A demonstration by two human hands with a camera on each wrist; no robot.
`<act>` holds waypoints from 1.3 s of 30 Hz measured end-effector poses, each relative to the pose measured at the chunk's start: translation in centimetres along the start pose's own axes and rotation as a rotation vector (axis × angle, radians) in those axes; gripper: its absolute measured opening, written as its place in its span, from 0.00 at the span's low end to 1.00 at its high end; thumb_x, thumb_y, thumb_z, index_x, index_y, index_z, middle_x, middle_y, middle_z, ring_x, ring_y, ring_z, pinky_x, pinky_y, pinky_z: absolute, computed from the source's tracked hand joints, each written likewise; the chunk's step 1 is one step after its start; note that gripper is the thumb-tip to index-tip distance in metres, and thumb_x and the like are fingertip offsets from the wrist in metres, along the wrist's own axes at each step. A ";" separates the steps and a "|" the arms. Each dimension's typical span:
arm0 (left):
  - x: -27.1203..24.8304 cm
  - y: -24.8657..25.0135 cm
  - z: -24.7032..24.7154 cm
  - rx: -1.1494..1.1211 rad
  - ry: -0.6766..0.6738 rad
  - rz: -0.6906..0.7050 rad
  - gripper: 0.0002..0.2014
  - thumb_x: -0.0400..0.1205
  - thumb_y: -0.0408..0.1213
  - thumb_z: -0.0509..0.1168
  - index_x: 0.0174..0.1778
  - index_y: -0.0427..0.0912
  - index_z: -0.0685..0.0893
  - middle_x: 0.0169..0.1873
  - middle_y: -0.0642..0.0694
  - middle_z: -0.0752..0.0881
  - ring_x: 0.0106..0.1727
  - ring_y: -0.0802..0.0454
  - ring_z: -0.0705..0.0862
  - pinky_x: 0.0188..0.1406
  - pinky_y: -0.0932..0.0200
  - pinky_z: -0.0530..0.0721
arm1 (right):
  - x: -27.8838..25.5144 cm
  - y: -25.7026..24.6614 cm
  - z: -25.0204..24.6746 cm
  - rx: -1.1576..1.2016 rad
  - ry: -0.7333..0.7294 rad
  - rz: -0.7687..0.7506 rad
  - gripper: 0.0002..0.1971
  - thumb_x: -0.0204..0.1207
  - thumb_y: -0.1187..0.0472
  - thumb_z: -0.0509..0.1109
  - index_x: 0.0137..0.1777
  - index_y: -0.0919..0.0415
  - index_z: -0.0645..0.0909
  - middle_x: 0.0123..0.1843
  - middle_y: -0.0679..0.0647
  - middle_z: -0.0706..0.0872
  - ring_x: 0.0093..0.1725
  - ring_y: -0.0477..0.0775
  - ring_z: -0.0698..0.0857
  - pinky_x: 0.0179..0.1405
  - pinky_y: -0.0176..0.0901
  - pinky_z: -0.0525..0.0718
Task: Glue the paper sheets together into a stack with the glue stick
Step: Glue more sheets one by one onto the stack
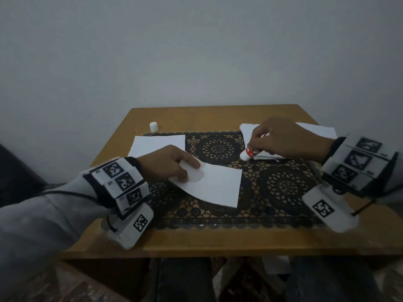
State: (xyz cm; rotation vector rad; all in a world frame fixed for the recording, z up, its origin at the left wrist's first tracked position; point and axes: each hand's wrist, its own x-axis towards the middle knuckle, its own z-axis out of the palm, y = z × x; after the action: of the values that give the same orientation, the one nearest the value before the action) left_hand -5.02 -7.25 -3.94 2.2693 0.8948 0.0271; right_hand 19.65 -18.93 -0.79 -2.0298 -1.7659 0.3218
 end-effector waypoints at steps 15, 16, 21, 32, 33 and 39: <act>0.4 0.1 1.5 0.110 0.041 -0.030 0.21 0.73 0.39 0.76 0.62 0.53 0.82 0.64 0.55 0.75 0.58 0.56 0.73 0.51 0.63 0.71 | 0.7 -1.5 3.5 -0.193 -0.040 -0.048 0.09 0.74 0.55 0.73 0.37 0.60 0.89 0.35 0.53 0.89 0.38 0.52 0.86 0.41 0.51 0.87; 0.5 0.1 1.5 0.113 0.034 -0.034 0.22 0.73 0.39 0.76 0.63 0.54 0.82 0.67 0.55 0.74 0.61 0.55 0.73 0.55 0.61 0.71 | 0.8 -1.5 3.6 -0.193 -0.040 -0.046 0.10 0.74 0.55 0.72 0.37 0.60 0.89 0.36 0.54 0.89 0.38 0.53 0.86 0.40 0.51 0.86; 0.8 0.5 1.7 0.151 -0.001 -0.031 0.24 0.73 0.42 0.76 0.65 0.59 0.81 0.73 0.56 0.74 0.73 0.53 0.70 0.68 0.60 0.65 | 1.0 -1.6 3.5 -0.178 -0.068 -0.062 0.09 0.73 0.57 0.73 0.37 0.62 0.89 0.36 0.56 0.90 0.38 0.55 0.87 0.39 0.50 0.85; 0.7 1.1 2.2 0.254 -0.006 -0.049 0.26 0.74 0.45 0.76 0.68 0.57 0.78 0.76 0.54 0.71 0.75 0.51 0.68 0.64 0.63 0.63 | 0.0 -1.8 3.2 -0.145 -0.176 -0.080 0.08 0.71 0.57 0.75 0.33 0.59 0.89 0.33 0.53 0.89 0.37 0.56 0.87 0.37 0.51 0.85; 0.7 1.2 2.2 0.264 -0.009 -0.051 0.26 0.74 0.45 0.75 0.69 0.57 0.78 0.76 0.54 0.71 0.75 0.51 0.68 0.65 0.62 0.63 | -0.3 -1.9 3.2 -0.147 -0.190 -0.093 0.09 0.71 0.57 0.75 0.33 0.60 0.89 0.33 0.53 0.89 0.37 0.55 0.87 0.38 0.51 0.85; 0.3 1.7 2.3 0.322 -0.006 -0.058 0.27 0.75 0.46 0.75 0.70 0.58 0.77 0.76 0.53 0.71 0.75 0.51 0.69 0.70 0.58 0.65 | -1.9 -1.9 3.4 -0.165 -0.249 -0.147 0.09 0.71 0.54 0.74 0.34 0.59 0.89 0.33 0.50 0.89 0.37 0.51 0.87 0.43 0.54 0.86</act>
State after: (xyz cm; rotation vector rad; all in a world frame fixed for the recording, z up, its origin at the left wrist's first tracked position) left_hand -3.24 -9.29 -4.73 2.5346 1.0219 -0.1607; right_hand 16.16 -20.04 -3.15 -2.0276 -2.1449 0.4093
